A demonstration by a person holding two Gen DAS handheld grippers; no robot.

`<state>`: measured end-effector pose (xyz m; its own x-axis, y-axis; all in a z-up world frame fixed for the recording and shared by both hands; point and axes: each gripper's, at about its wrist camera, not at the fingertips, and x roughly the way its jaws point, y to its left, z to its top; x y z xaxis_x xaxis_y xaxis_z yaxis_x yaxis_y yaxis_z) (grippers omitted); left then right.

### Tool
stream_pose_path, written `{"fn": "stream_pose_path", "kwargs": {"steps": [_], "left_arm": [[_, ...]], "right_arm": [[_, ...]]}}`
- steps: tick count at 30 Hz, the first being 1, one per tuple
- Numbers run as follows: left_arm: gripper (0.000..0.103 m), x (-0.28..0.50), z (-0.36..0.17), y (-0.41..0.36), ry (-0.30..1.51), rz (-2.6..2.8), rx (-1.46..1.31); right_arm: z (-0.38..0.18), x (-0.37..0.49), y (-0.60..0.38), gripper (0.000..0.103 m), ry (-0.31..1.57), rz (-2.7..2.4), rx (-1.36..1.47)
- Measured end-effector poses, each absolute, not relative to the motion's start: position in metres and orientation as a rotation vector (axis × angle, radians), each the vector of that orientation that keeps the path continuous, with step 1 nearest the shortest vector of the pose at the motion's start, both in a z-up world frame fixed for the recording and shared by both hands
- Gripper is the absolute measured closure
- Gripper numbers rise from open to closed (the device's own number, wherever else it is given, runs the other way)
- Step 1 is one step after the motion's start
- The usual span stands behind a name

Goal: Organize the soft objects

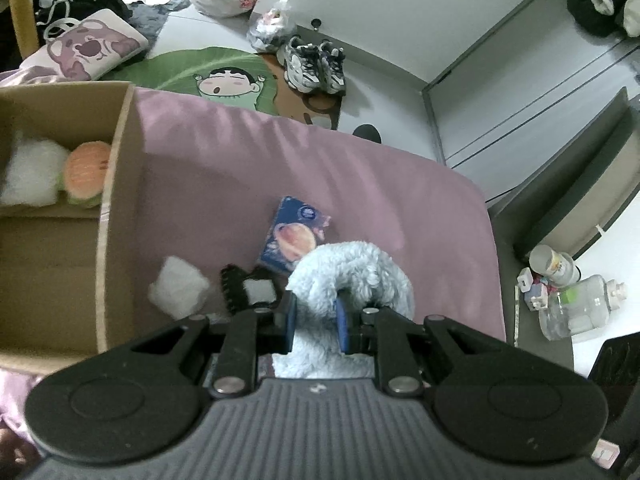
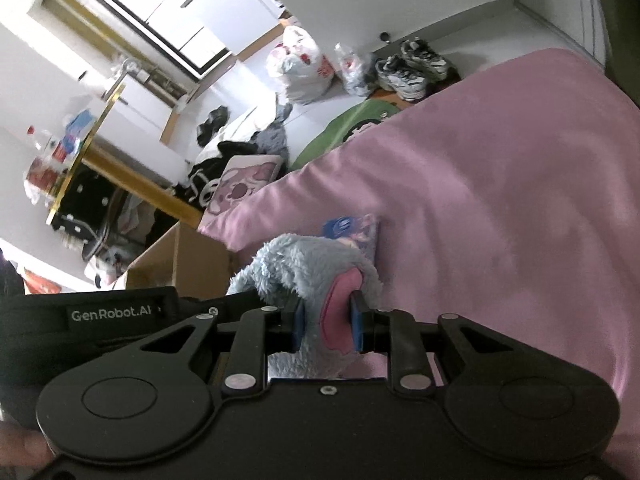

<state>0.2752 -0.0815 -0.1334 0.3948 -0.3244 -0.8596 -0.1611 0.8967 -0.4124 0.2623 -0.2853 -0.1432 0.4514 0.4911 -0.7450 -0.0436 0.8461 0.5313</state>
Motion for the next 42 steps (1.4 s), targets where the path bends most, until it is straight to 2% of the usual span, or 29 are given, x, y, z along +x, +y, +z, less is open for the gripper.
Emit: {"fn": "stream_pose_path", "kwargs": {"steps": [23,32,42], "left_arm": [[0.084,0.216,-0.057,0.014,1.016,-0.099,-0.492],[0.084,0.209,-0.055,0.058,1.004,-0.102,-0.496],[0.084,0.213,-0.076,0.102,1.020,-0.094,-0.526]], "right_arm": [[-0.065,0.227,-0.192,0.080,0.963,0.475,0.380],[-0.059,0.223,-0.150,0.080,0.971,0.512,0.345],[-0.069,0.221,-0.104,0.080,1.008,0.509,0.292]]}}
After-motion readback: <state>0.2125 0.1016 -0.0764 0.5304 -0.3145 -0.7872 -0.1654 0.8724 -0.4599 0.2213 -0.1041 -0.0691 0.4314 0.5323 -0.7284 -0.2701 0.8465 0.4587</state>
